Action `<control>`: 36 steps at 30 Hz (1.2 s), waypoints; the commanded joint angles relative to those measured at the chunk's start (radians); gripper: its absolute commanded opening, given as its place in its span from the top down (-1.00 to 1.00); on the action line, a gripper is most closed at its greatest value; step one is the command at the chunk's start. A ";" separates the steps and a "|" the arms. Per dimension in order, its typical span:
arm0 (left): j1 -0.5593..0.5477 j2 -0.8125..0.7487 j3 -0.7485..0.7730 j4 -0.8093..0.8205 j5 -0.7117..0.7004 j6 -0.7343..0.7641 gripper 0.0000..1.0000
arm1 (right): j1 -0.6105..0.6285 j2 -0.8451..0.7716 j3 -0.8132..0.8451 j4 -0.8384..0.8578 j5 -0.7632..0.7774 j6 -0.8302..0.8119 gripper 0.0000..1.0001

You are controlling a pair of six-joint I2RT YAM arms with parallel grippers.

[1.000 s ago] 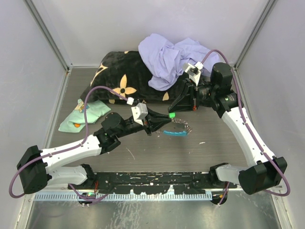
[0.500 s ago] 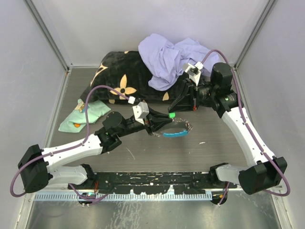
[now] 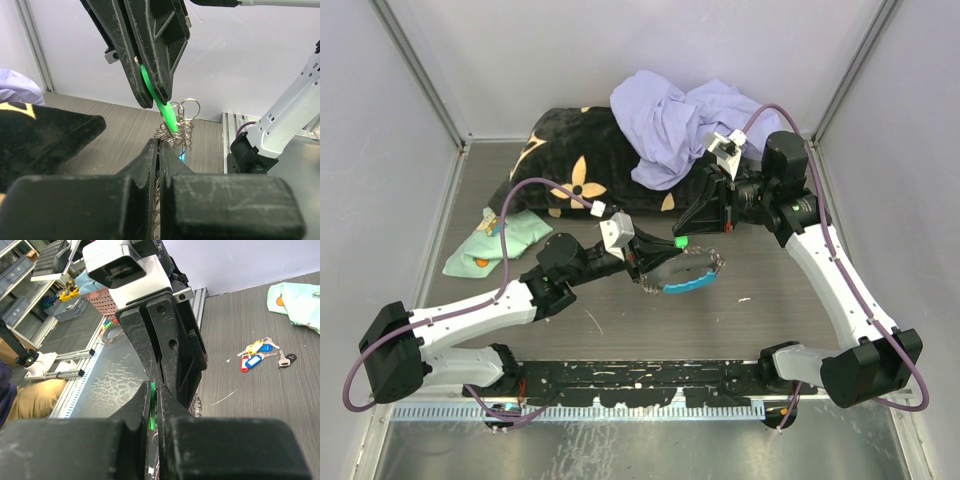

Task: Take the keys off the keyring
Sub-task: Remove the key from the keyring.

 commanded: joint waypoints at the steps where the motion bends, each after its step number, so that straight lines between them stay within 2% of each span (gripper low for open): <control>1: 0.002 -0.013 0.038 0.059 -0.006 -0.007 1.00 | 0.004 -0.019 0.041 0.018 -0.039 -0.003 0.98; 13: 0.004 -0.046 0.006 0.061 -0.080 -0.061 1.00 | -0.020 -0.027 0.046 0.018 -0.029 -0.006 0.98; 25: 0.002 -0.081 -0.080 0.213 -0.255 -0.229 1.00 | -0.034 -0.051 0.015 -0.062 -0.024 -0.113 0.98; 32: -0.008 -0.099 -0.108 0.277 -0.371 -0.340 1.00 | -0.034 -0.051 0.039 -0.253 0.000 -0.328 0.98; 36: -0.016 -0.095 -0.113 0.288 -0.432 -0.455 1.00 | -0.035 -0.042 0.101 -0.524 0.062 -0.620 0.98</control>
